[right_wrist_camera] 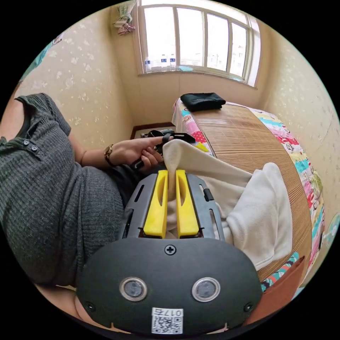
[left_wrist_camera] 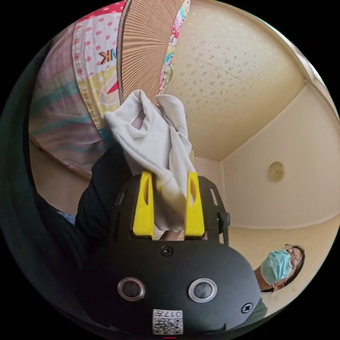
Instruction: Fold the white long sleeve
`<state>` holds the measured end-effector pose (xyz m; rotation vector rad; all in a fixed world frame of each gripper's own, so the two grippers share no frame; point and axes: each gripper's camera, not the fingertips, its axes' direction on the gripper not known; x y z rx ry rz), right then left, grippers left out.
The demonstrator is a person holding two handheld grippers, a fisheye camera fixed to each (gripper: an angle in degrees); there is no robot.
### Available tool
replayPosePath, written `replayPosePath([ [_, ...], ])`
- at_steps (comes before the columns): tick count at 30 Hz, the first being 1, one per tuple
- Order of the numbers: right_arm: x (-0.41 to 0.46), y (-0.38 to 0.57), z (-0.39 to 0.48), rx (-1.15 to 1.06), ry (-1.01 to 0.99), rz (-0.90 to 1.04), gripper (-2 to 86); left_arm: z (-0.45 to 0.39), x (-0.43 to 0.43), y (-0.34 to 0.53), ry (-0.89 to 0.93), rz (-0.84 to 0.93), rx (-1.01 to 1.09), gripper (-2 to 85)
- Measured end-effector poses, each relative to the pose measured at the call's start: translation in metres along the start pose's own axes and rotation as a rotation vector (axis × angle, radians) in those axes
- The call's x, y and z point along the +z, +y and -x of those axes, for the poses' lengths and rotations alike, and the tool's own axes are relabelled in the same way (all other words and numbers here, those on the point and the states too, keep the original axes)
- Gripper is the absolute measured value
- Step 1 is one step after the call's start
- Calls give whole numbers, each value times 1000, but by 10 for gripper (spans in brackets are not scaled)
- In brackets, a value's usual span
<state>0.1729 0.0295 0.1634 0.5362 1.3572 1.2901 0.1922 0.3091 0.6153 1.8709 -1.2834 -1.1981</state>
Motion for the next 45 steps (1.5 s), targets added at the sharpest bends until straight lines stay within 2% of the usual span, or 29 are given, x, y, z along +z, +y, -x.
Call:
replayPosePath([
  [3,8,-9,-16,34,-30,11,52,6,5,9,72,-6,31,51],
  [7,-50,-40,-81,66,-67,-185,32,-11,9,31,9,-25,132,47],
  [8,-53,-53,-95,88,-69,-173,29,-17,11,38,-27,-24,165,46],
  [10,-25,-121,-156,130,-67,84,30,-24,15,48,-59,-26,206,46],
  [11,-11,-137,-170,137,-38,144,38,-28,19,54,-62,-23,231,46],
  [13,61,-196,-225,108,73,359,70,-33,27,64,-65,-13,264,47],
  [14,83,-208,-240,108,75,421,78,-36,32,71,-78,-8,283,47],
  [16,177,-237,-289,126,99,730,106,-40,38,85,-100,-12,311,47],
  [17,199,-240,-296,107,107,808,112,-42,42,94,-110,-13,333,46],
  [19,270,-233,-305,-43,88,1078,118,-45,46,108,-113,-13,361,47],
  [22,323,-218,-312,-62,-108,1245,114,-45,43,130,-109,-47,388,47],
  [26,370,-202,-317,-5,-264,1319,87,-37,37,155,-203,-95,392,43],
  [29,371,-211,-311,-24,-294,1284,51,-29,38,163,-156,-121,364,38],
  [32,331,-241,-314,13,-241,1128,35,-52,32,172,-168,-255,428,32],
  [35,242,-277,-329,83,-130,874,29,-105,32,172,-242,-350,566,26],
  [39,61,-300,-338,184,-121,376,24,-198,41,189,-357,-483,841,24],
  [42,-67,-284,-292,127,-128,-12,20,-262,52,225,-455,-628,1065,26],
  [45,-135,-257,-216,62,49,-255,18,-305,78,267,-494,-733,1254,28],
])
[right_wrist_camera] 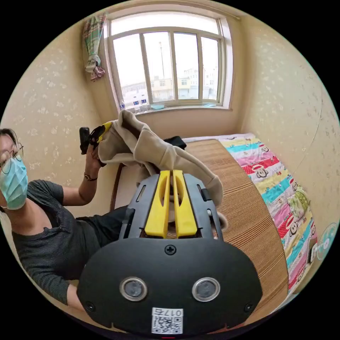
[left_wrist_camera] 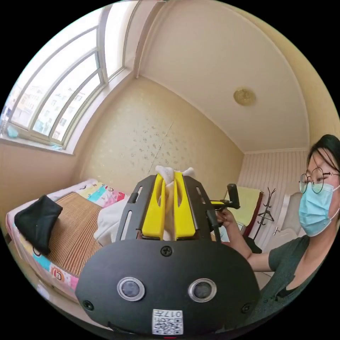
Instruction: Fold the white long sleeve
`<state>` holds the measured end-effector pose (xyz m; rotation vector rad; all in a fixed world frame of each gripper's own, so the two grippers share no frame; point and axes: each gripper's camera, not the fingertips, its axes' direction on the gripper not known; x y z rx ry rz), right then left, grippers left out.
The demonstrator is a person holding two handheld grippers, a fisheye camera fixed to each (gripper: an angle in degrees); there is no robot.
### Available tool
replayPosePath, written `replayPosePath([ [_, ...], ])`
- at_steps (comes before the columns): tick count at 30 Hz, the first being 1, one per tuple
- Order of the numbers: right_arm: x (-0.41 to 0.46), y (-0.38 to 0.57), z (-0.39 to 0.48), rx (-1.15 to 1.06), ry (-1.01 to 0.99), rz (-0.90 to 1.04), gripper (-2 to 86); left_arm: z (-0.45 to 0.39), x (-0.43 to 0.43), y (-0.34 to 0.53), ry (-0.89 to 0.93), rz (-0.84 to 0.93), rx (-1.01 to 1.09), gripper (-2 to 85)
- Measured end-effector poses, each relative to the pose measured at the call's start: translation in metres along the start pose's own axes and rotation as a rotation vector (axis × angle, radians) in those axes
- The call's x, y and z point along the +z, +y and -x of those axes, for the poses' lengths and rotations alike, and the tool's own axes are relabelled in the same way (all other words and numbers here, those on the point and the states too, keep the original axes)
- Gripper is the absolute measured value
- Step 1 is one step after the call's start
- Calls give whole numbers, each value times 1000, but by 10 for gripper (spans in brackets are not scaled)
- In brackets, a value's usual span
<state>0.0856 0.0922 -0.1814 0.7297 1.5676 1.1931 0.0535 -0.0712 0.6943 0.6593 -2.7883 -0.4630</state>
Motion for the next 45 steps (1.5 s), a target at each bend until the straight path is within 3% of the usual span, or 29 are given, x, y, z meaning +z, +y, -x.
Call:
replayPosePath([
  [3,-34,25,67,-45,225,-198,16,-60,-5,-12,-51,-86,138,27],
  [7,-60,50,112,32,389,-360,15,-116,8,-16,-168,-69,209,25],
  [13,-100,65,142,155,608,-606,14,-194,3,-25,-30,-85,457,24],
  [16,-145,63,141,230,591,-763,15,-212,1,-48,58,-13,466,24],
  [21,-174,41,126,271,583,-831,18,-177,33,-78,101,128,395,27],
  [24,-148,-9,93,309,754,-749,21,-123,89,-95,97,221,255,29],
  [27,-94,-119,-7,362,865,-553,32,-45,175,-133,-21,287,61,41],
  [29,-43,-189,-95,353,827,-309,48,11,220,-153,-144,312,-19,56],
  [31,29,-216,-203,510,620,81,72,71,240,-155,-239,339,-228,70],
  [33,57,-181,-235,588,436,83,81,121,235,-129,-239,282,-370,79],
  [35,84,-130,-246,595,283,32,90,142,233,-96,-283,292,-360,79],
  [38,156,-24,-258,630,239,145,108,176,251,-17,-352,532,-334,78],
  [42,263,142,-295,856,271,434,123,202,285,125,-300,912,-415,82],
  [45,266,166,-319,929,162,512,110,189,303,188,-310,1065,-363,98],
])
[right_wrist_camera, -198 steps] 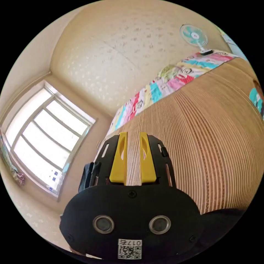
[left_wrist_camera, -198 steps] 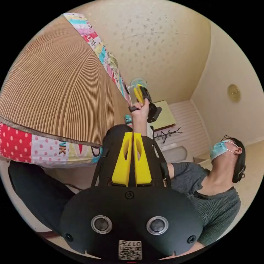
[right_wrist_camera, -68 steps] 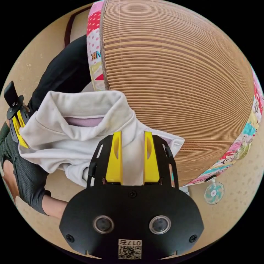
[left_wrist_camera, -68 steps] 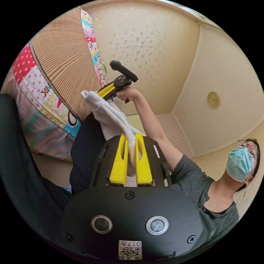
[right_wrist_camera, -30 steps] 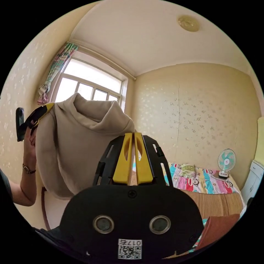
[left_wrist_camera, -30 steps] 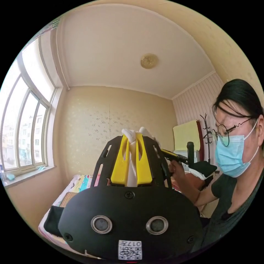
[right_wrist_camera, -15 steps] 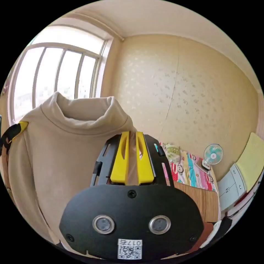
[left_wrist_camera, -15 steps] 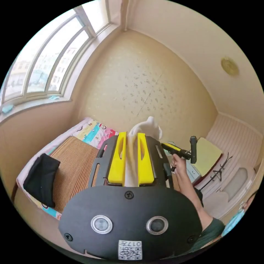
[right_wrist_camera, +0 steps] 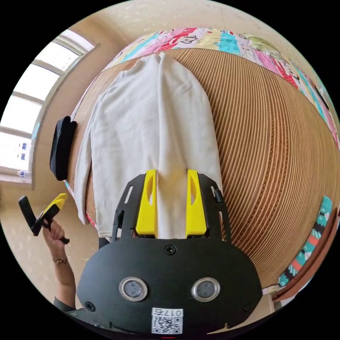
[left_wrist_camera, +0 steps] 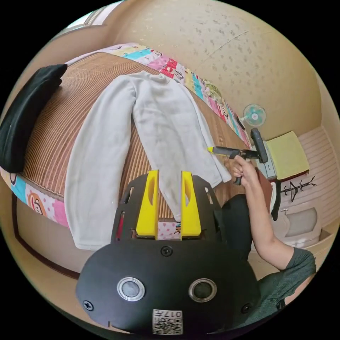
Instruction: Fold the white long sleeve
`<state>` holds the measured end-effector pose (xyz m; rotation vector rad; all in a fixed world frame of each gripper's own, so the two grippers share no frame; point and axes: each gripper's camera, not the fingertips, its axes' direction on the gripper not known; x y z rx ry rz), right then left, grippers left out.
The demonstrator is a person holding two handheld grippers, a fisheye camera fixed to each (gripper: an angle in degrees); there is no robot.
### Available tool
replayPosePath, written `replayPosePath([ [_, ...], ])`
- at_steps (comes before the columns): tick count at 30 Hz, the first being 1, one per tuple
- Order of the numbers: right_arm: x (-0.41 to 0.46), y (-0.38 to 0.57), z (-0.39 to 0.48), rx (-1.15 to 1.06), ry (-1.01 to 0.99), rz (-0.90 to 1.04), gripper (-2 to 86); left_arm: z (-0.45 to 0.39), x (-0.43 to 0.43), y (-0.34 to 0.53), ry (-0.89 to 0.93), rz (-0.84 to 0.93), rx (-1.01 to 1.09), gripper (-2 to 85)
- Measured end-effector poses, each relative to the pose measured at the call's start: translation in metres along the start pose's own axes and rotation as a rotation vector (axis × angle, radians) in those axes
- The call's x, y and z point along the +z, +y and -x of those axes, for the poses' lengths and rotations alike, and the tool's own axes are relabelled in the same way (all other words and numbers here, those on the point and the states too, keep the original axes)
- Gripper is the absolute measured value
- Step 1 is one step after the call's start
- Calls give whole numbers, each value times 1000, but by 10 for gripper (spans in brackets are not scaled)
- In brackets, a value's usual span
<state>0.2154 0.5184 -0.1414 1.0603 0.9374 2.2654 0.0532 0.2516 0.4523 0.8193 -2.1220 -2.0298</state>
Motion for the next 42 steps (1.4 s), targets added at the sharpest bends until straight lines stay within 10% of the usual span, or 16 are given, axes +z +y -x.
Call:
replayPosePath([
  [6,-30,-26,13,-204,239,130,43,-47,39,14,37,36,49,109],
  [14,-257,123,-201,665,130,-939,95,-65,27,14,156,18,51,101],
  [17,-250,151,-260,853,-13,-884,106,-53,12,7,63,-43,38,97],
  [29,-282,104,-224,421,-56,-743,93,-9,14,-34,-244,90,-87,37],
  [32,-271,89,-229,359,-92,-586,99,8,-65,-39,2,-249,-65,28],
  [36,-256,80,-239,331,-179,-437,104,56,-169,-20,-250,-649,-298,37],
  [42,-256,84,-243,290,-244,-384,107,121,-186,20,-186,-638,-520,107],
])
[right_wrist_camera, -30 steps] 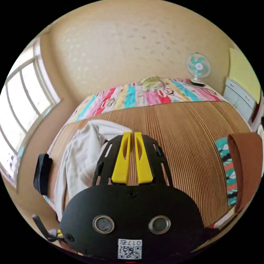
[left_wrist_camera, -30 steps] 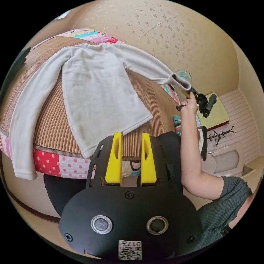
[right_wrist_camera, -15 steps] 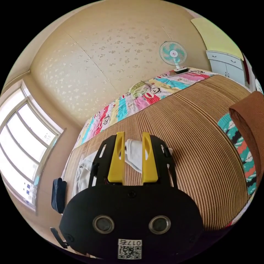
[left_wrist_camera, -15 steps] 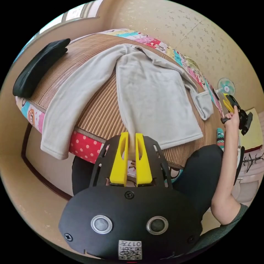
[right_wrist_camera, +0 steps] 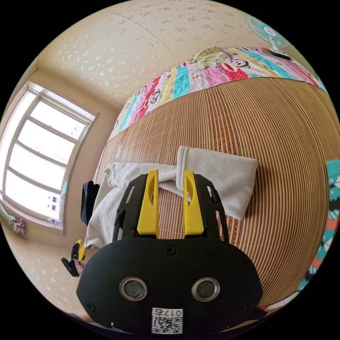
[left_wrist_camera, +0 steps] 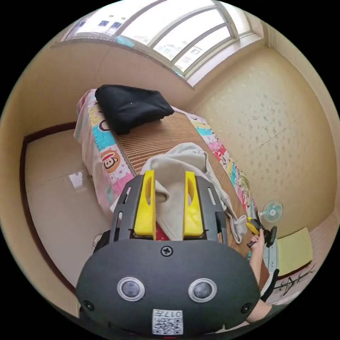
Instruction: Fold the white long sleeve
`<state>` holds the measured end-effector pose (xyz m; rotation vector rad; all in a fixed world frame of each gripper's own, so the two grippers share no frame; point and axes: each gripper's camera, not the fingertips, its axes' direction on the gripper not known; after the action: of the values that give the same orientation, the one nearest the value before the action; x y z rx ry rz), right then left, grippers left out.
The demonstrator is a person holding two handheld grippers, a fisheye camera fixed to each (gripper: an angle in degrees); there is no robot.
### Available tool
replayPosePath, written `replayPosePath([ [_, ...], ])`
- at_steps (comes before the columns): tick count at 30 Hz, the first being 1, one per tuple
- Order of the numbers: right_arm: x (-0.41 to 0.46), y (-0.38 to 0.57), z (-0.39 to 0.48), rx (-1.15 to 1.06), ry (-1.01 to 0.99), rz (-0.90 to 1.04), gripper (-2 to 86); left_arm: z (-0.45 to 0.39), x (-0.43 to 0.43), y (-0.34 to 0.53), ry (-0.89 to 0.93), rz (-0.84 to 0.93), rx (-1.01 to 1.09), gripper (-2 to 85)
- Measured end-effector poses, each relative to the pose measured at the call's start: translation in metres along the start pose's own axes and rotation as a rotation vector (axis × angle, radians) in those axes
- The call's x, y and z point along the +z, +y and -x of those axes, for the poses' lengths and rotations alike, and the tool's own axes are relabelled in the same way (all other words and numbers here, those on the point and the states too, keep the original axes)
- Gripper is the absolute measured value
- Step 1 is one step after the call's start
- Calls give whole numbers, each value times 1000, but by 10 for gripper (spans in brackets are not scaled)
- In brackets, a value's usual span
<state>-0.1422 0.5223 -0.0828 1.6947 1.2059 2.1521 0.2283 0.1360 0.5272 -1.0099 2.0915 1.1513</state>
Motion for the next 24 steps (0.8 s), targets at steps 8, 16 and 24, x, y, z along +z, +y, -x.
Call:
replayPosePath([
  [8,13,6,10,-69,31,113,111,-153,75,123,301,566,822,118],
  [16,22,25,0,-69,10,185,113,-208,159,165,25,801,880,37],
  [24,-2,47,19,-234,-67,34,110,-262,122,114,750,649,911,55],
])
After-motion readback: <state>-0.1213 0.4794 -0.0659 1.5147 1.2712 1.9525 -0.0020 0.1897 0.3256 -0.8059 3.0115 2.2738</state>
